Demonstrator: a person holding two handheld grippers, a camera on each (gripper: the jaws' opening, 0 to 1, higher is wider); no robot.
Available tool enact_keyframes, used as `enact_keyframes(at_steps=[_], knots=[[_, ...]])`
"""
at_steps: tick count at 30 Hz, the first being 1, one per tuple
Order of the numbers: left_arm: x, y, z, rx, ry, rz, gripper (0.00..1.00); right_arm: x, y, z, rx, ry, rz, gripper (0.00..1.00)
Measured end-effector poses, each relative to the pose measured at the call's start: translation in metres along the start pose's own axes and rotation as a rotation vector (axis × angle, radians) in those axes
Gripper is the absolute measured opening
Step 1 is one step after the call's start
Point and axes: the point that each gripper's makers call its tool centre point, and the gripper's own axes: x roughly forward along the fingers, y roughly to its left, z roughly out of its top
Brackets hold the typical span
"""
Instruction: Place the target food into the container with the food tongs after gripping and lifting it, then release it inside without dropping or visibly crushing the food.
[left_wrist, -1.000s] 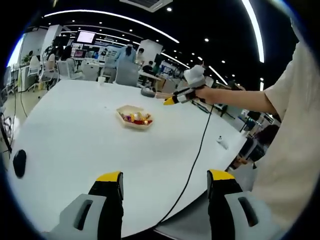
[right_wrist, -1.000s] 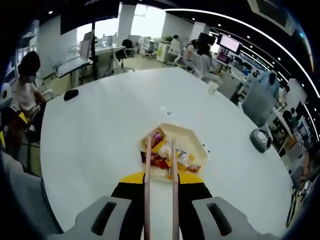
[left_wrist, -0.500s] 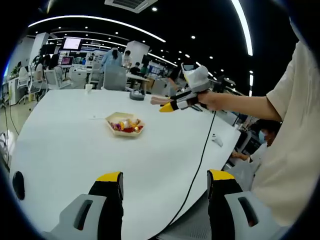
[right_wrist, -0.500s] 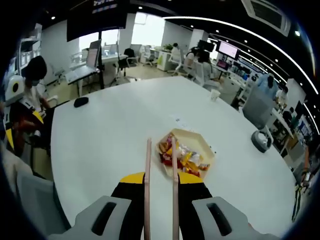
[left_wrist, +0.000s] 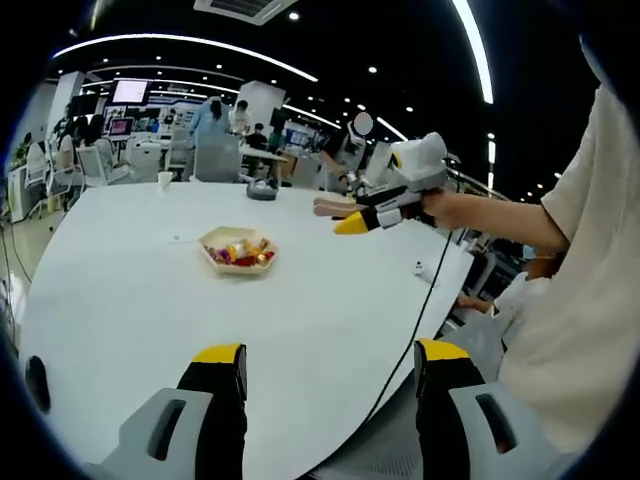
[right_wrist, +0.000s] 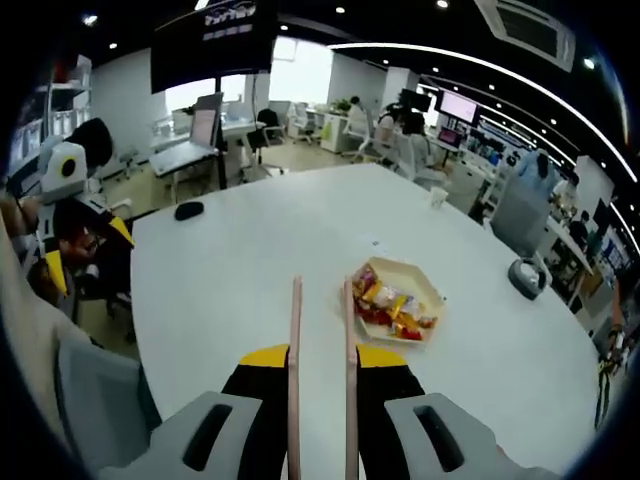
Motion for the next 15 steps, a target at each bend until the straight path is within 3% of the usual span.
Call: enact_keyframes(at_steps=[8, 15], knots=[[0.004, -0.008, 0.004, 0.033, 0.006, -0.018, 0.67, -0.018, 0.035, -0.001, -0.034, -0.009, 0.055, 0.22], [0.004, -0.012, 0.002, 0.044, 0.012, -0.026, 0.67, -0.032, 0.047, -0.002, -0.046, -0.021, 0.070, 0.22]])
